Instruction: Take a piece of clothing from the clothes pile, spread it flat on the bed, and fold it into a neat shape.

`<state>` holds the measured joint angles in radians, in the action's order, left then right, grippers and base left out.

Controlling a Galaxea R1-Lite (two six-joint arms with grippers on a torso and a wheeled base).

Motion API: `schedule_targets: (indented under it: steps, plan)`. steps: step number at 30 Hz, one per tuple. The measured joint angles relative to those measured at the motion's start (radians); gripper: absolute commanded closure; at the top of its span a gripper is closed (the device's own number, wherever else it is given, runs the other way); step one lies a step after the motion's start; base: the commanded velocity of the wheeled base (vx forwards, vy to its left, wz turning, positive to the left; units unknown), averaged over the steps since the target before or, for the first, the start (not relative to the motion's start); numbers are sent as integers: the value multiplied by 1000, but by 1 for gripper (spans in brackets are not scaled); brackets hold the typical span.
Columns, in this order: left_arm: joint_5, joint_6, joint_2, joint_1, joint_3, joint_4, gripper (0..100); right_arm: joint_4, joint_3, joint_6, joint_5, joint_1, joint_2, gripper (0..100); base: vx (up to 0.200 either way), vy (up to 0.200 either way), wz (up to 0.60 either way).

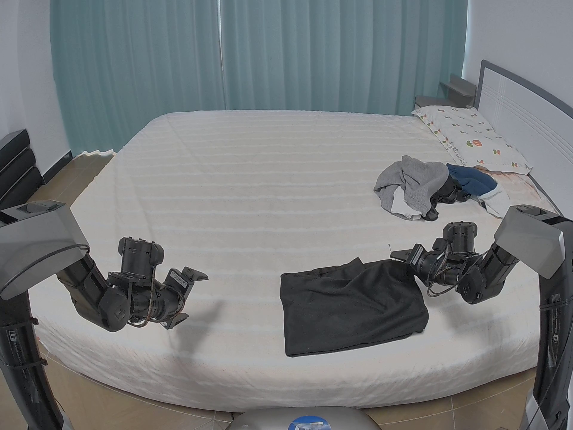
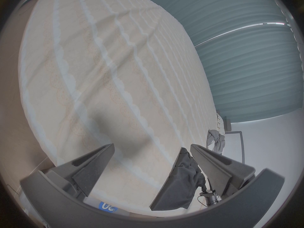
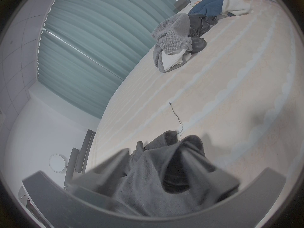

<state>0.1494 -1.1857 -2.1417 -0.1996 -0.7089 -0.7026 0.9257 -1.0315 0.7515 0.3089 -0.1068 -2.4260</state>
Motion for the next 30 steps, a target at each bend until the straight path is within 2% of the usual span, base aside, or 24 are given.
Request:
schedule_targets:
  steps: [21, 22, 30]
  plan:
    - [0, 0, -1, -3, 0, 0, 0, -2, -114, 36, -4, 80, -106, 100, 0, 0, 0]
    - [-1, 0, -1, -3, 0, 0, 0, -1, -116, 35, -4, 81, -110, 0, 0, 0, 0]
    - [-1, 0, -3, -3, 0, 0, 0, 4, -100, 36, -4, 87, -107, 0, 0, 0, 0]
